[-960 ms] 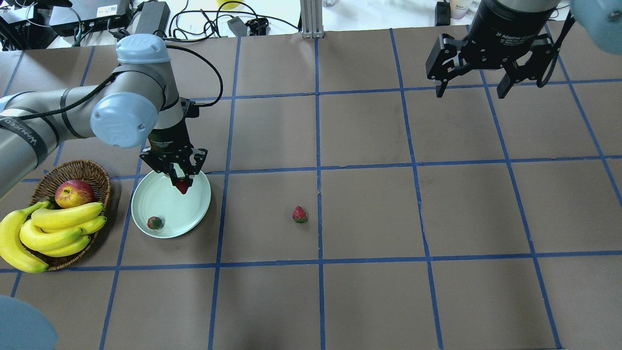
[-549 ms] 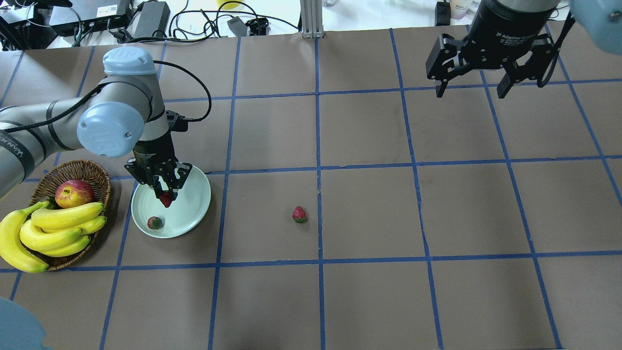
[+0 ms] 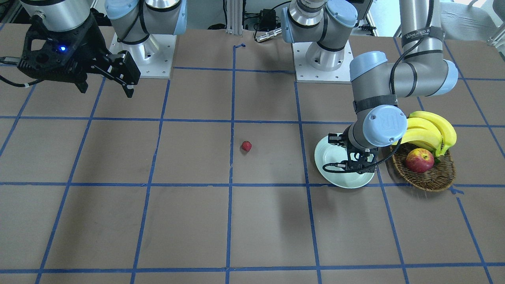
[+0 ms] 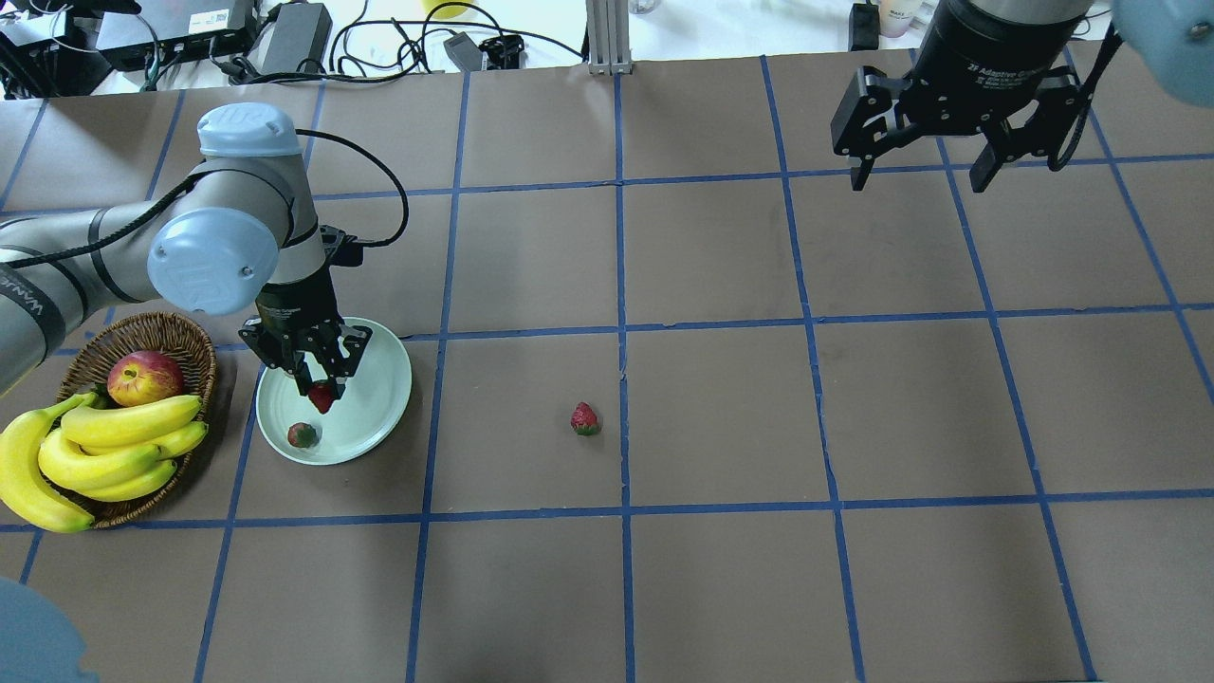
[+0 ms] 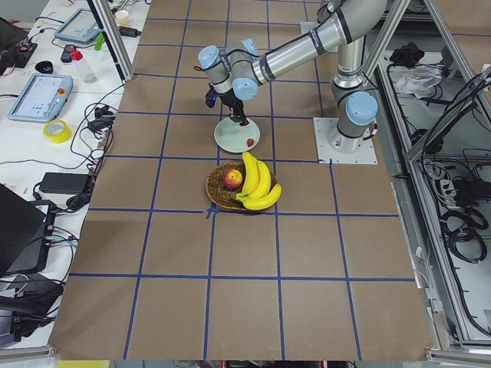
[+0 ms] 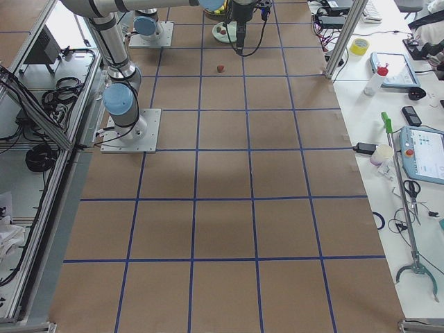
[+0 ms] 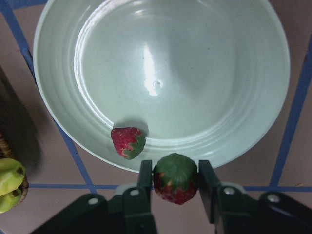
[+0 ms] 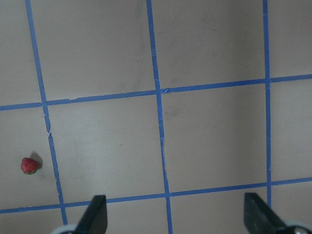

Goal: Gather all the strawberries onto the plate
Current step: 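Carry the strawberry onto the plate and open the left gripper, then move the left gripper from the plate to the last red strawberry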

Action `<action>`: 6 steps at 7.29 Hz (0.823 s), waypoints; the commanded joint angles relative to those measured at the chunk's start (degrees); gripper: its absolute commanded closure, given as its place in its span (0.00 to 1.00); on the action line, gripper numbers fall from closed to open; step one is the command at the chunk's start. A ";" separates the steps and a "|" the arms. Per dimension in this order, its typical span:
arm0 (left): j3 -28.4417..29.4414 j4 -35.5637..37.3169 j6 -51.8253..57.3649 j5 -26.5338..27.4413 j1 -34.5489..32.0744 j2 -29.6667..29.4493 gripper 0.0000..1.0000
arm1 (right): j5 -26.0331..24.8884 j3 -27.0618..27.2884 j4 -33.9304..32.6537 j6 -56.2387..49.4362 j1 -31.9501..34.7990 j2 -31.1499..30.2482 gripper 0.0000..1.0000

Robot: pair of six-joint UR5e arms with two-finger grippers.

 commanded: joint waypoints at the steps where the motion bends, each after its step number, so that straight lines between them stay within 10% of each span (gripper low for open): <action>1: 0.02 0.03 -0.53 0.13 -0.35 0.32 0.00 | 0.00 0.00 0.08 0.00 0.00 0.00 0.00; 6: 0.20 0.03 -41.77 -13.84 -12.72 1.21 0.00 | 0.09 0.00 0.00 0.00 0.00 0.00 0.00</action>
